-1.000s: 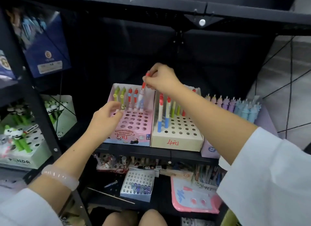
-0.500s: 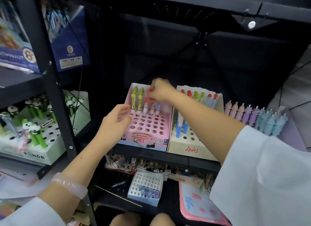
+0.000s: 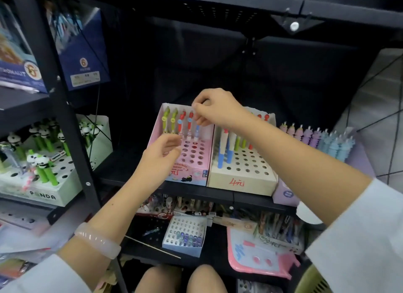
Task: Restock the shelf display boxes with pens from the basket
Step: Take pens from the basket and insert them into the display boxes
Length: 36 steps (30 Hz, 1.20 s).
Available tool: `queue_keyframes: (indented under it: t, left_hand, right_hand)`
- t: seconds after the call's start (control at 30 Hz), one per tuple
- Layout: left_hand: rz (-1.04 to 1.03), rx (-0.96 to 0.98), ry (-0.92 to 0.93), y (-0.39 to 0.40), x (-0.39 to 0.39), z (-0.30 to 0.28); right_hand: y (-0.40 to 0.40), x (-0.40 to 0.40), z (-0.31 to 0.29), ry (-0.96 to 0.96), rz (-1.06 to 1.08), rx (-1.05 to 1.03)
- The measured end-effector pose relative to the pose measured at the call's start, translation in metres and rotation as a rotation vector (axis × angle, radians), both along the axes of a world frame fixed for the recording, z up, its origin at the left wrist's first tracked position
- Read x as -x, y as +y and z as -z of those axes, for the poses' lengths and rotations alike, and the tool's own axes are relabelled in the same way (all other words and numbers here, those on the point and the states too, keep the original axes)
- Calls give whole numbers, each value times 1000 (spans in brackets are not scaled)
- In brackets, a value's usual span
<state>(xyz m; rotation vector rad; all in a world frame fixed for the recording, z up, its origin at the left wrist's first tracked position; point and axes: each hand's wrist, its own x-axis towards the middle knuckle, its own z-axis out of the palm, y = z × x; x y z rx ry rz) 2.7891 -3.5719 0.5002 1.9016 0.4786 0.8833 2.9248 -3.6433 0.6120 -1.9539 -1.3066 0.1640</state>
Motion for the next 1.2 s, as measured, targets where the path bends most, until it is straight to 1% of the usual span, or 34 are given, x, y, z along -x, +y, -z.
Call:
queue_keyframes:
  t: [0.07,0.13,0.2,0.27,0.37,0.47,0.6,0.73,0.77,0.87,0.9,0.93,1.0,1.03,1.07,1.17,1.2]
  left_hand:
    - [52,-3,-7,-23,-7,3]
    - [112,14,-9,-49,-16,9]
    - [203,67,11,-80,-25,19]
    - [310,139,65,-114,-35,33]
    - [414,163,154,-165,-49,59]
    - [512,203,203,-214,-62,85]
    - [656,160,319,-260,-74,120]
    - [720,48,390,-282,-77,146]
    - [727,18,407,-285,-76,152]
    - [739,-85,456,-288,-75,167]
    - [739,-121,462,-289,-74,171]
    - [738,-142,461,-290,-74,173]
    - [730,-139,458,-291,-74,175]
    - [726,-138,458,-292,-75,176]
    - [725,-146,461,-292,-75,176]
    - [734,-165,467,-291,-76,178]
    - [737,-159,466,-291,-76,178]
  right_hand:
    - [-37,7,2,33,-55,8]
    - [-76,6,12,79,-90,62]
    - [-115,-2,31,128,-67,131]
    - [-153,-15,58,190,-8,214]
    - [-210,-34,108,317,79,352]
    - [-266,-47,155,385,111,486]
    - [-332,-51,216,510,188,548]
    - [-380,-46,295,387,231,826]
    - [-389,-42,312,396,211,881]
    - [-408,-23,354,473,15,1065]
    - [-412,-16,366,483,-15,1108]
    - [-416,-9,376,448,-16,1128]
    - [-418,-2,388,303,-12,1111]
    - [-418,-3,391,263,-42,1123]
    - [-417,-5,392,259,-85,1132]
    - [-411,-16,393,330,-170,1205]
    - [-409,-18,392,317,-195,1236]
